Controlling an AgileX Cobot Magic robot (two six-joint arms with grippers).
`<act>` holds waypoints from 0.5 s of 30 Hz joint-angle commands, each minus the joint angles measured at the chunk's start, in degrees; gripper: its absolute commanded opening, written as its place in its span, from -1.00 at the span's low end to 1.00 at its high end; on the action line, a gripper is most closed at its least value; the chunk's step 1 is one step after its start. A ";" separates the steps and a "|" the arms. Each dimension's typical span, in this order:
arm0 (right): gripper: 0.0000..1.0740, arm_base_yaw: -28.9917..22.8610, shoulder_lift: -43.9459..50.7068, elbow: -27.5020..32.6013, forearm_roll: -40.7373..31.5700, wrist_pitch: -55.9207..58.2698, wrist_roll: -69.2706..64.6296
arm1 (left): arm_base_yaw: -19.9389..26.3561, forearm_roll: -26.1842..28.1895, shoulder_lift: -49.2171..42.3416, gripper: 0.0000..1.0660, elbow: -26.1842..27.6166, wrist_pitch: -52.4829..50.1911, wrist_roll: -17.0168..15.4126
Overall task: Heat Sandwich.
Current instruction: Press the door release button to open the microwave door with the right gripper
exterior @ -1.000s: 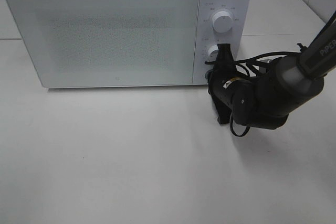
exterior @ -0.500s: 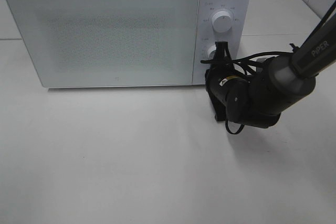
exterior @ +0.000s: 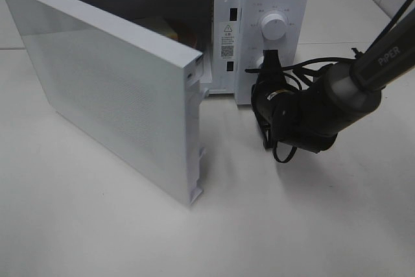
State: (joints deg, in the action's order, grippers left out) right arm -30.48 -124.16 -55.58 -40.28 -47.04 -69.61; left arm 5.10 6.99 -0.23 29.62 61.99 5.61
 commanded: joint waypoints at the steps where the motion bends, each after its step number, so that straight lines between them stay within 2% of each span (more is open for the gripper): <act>1: -1.00 2.46 1.32 -7.10 8.37 -19.14 1.15 | -0.34 0.46 -1.15 0.84 -0.06 -0.52 -0.34; 6: -1.00 2.46 1.32 -7.10 8.59 -18.51 1.15 | -0.34 0.46 -1.15 0.84 -0.06 -0.52 -0.34; 15: -1.00 2.35 2.23 -5.27 8.54 -10.66 0.57 | -0.34 0.46 -1.15 0.84 -0.06 -0.52 -0.29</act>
State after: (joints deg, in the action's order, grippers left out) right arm -30.31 -123.64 -55.75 -40.22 -44.63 -69.61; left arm 5.10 6.99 -0.23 29.62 61.99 5.61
